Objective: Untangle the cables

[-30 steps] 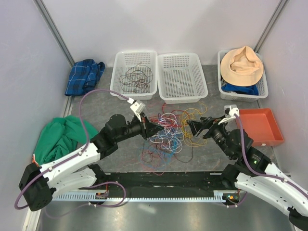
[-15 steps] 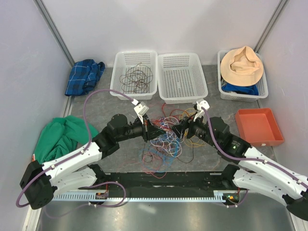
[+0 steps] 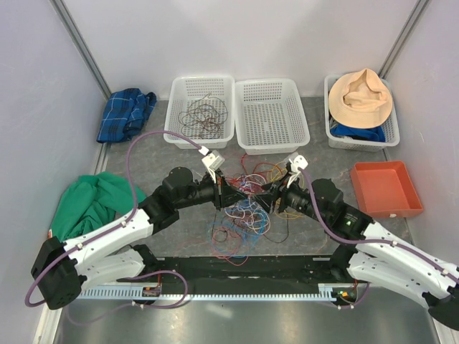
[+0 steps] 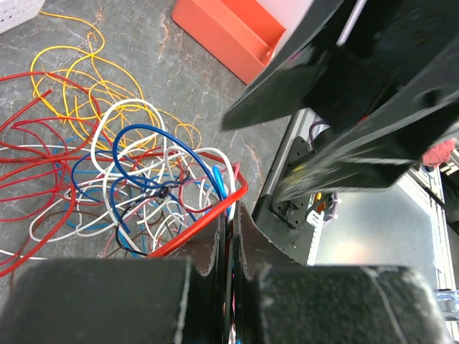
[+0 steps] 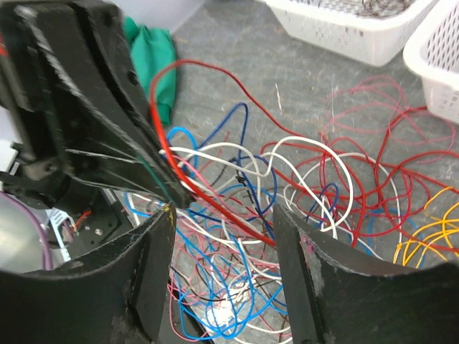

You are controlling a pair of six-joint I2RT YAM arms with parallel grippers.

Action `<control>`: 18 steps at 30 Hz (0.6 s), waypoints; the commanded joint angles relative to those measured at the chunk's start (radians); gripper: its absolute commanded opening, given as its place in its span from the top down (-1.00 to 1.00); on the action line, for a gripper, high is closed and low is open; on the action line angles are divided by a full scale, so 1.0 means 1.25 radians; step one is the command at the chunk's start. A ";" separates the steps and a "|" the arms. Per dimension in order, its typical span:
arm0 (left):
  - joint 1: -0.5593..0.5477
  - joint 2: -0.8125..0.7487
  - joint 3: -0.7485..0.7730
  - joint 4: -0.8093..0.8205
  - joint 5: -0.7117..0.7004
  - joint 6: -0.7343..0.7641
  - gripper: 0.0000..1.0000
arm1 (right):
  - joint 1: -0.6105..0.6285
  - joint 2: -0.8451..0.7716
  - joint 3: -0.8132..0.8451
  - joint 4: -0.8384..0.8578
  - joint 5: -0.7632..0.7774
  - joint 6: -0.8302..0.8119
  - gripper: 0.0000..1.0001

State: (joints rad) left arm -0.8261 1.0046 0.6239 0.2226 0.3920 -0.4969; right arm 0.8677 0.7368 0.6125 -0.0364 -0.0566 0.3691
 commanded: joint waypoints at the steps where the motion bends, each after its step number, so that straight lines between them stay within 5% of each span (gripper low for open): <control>1: -0.002 0.000 0.033 0.026 0.012 0.020 0.96 | 0.002 0.025 -0.019 0.089 -0.009 -0.006 -0.25; 10: -0.003 0.000 0.013 0.046 0.034 0.000 0.97 | 0.002 0.087 -0.009 0.171 -0.007 0.000 -0.01; 13: -0.003 0.007 0.004 0.062 0.045 -0.010 0.97 | 0.002 0.110 -0.009 0.190 -0.012 0.002 0.24; 18: -0.003 0.005 0.005 0.042 0.029 -0.014 0.97 | 0.002 0.077 -0.009 0.169 0.029 0.004 0.98</control>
State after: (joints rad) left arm -0.8196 1.0187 0.6212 0.2241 0.3946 -0.4988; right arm 0.8688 0.8696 0.5892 0.1211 -0.0708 0.3706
